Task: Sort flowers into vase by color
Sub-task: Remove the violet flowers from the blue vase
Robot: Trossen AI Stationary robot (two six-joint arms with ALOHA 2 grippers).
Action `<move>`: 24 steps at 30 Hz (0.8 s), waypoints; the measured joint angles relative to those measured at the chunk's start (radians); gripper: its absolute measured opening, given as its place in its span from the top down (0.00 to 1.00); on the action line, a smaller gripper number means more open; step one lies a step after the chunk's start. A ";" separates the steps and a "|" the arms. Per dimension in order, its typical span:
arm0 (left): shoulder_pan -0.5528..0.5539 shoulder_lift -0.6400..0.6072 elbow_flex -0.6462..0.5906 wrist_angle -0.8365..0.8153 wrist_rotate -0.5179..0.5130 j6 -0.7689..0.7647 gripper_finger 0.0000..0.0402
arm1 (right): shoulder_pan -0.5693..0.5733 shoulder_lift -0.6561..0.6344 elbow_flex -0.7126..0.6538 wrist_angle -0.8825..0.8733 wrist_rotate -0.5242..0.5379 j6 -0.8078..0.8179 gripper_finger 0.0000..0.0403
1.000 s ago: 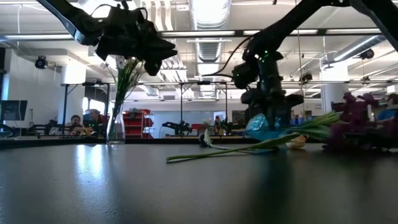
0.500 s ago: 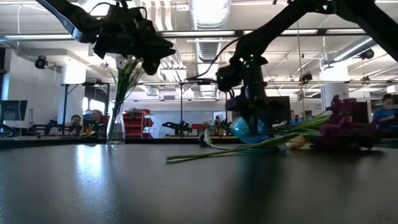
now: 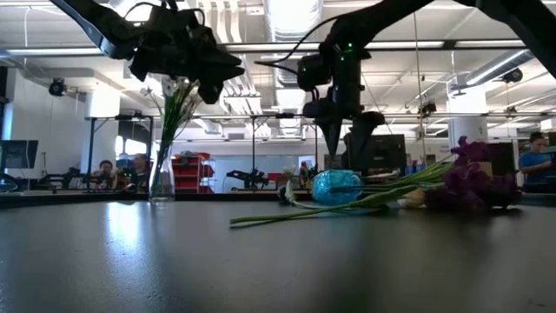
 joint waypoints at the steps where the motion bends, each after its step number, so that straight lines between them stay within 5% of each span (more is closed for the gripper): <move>1: 0.000 -0.002 0.000 0.000 0.000 0.000 0.80 | 0.003 0.000 0.016 -0.021 0.003 -0.008 0.20; 8: 0.000 -0.012 0.010 -0.041 0.000 0.002 0.81 | 0.044 -0.098 0.066 -0.153 0.085 -0.111 0.29; 17: 0.000 0.056 0.244 -0.453 0.000 0.275 0.82 | 0.051 -0.480 -0.328 0.119 -0.060 -0.161 0.93; 20: -0.001 0.123 0.370 -0.625 0.002 0.389 0.86 | 0.070 -0.576 -0.461 0.152 -0.063 -0.105 0.92; 24: 0.000 0.235 0.530 -0.811 0.008 0.517 0.97 | 0.118 -0.663 -0.593 0.159 -0.064 -0.068 0.78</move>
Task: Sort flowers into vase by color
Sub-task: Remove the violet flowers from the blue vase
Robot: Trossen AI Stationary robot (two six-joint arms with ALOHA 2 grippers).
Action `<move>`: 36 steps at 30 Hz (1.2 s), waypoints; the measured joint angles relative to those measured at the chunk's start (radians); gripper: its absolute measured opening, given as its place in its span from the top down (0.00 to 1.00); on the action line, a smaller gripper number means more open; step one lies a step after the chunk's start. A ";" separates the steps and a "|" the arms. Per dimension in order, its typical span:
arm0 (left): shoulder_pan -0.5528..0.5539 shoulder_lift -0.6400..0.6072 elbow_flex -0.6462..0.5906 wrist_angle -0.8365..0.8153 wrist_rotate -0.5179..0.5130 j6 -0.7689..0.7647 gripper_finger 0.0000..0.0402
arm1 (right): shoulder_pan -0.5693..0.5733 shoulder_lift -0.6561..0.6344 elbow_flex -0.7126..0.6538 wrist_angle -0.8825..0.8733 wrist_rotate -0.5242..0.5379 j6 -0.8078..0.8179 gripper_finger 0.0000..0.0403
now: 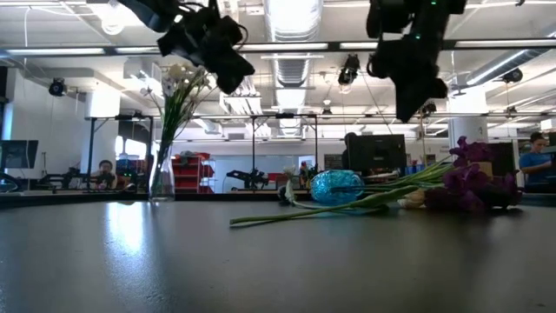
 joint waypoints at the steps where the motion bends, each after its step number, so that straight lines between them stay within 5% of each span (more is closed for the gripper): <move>1: 0.000 0.025 0.032 -0.028 0.004 0.019 0.99 | 0.013 -0.013 -0.027 0.010 -0.001 0.007 0.73; 10: 0.000 0.120 0.120 -0.073 0.096 0.036 1.00 | 0.046 0.013 -0.187 0.155 0.047 0.052 0.30; 17: 0.002 0.120 0.117 -0.072 0.081 0.043 1.00 | 0.046 0.151 -0.210 0.160 0.127 0.007 0.22; 22: 0.002 0.118 0.117 -0.087 0.072 0.042 1.00 | 0.045 0.230 -0.202 0.168 0.142 0.001 0.36; 31: 0.002 0.115 0.117 -0.103 0.068 0.048 1.00 | 0.043 0.275 -0.194 0.300 0.056 -0.026 0.91; 36: 0.002 0.115 0.116 -0.110 0.042 0.059 1.00 | 0.038 0.262 -0.194 0.332 0.055 -0.014 0.95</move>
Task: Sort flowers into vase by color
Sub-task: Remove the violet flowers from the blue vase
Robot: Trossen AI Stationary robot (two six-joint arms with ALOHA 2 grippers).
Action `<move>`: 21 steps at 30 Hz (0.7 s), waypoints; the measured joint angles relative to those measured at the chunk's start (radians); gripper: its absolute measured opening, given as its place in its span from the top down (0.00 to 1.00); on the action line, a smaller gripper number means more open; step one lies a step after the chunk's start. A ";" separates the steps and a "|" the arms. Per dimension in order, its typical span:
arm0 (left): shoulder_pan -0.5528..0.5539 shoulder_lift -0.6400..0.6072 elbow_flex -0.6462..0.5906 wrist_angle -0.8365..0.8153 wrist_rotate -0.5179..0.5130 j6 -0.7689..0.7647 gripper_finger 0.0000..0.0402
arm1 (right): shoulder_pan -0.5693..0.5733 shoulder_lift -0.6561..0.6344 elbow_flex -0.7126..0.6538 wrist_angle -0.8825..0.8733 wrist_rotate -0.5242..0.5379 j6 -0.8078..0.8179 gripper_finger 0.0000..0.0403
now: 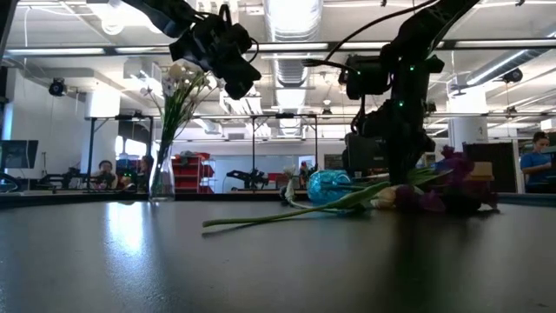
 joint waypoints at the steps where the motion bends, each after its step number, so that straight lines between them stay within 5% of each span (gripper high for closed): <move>1: 0.000 0.002 0.000 -0.001 -0.011 0.008 1.00 | 0.000 -0.004 0.000 0.000 0.000 0.003 0.95; 12: -0.031 0.091 0.039 0.000 -0.120 0.150 1.00 | -0.032 -0.007 0.000 0.005 -0.001 -0.017 0.96; 21: -0.057 0.340 0.361 -0.235 -0.168 0.341 1.00 | -0.115 -0.014 0.009 0.005 0.000 -0.111 0.96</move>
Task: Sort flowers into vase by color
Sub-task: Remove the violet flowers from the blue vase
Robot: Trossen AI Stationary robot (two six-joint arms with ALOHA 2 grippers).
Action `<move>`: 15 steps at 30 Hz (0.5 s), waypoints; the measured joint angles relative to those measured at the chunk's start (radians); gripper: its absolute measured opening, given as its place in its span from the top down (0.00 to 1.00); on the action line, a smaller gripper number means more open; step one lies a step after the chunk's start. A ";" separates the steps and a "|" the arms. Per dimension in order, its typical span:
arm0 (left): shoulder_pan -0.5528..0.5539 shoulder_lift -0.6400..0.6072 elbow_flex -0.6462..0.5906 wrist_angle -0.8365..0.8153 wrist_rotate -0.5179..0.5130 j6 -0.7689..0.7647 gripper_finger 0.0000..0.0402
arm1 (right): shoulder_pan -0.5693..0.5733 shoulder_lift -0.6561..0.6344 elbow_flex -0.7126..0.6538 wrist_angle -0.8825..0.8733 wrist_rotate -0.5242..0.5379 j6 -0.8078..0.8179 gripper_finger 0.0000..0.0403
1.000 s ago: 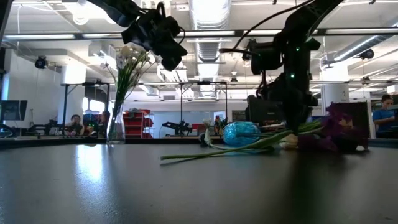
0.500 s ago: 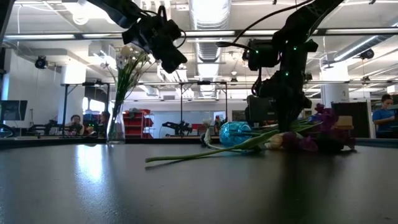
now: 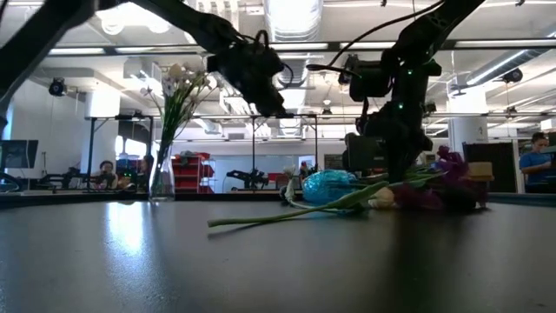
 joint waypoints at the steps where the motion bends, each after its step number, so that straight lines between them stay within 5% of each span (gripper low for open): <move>1: 0.000 0.028 0.046 -0.046 -0.015 0.037 1.00 | -0.010 0.000 0.008 -0.002 0.000 -0.011 0.96; 8: 0.000 0.193 0.309 -0.165 -0.039 0.069 1.00 | -0.068 0.005 0.052 0.008 -0.018 -0.096 0.96; 15: -0.003 0.270 0.441 -0.179 -0.040 0.046 1.00 | -0.083 0.046 0.052 0.017 -0.045 -0.105 0.95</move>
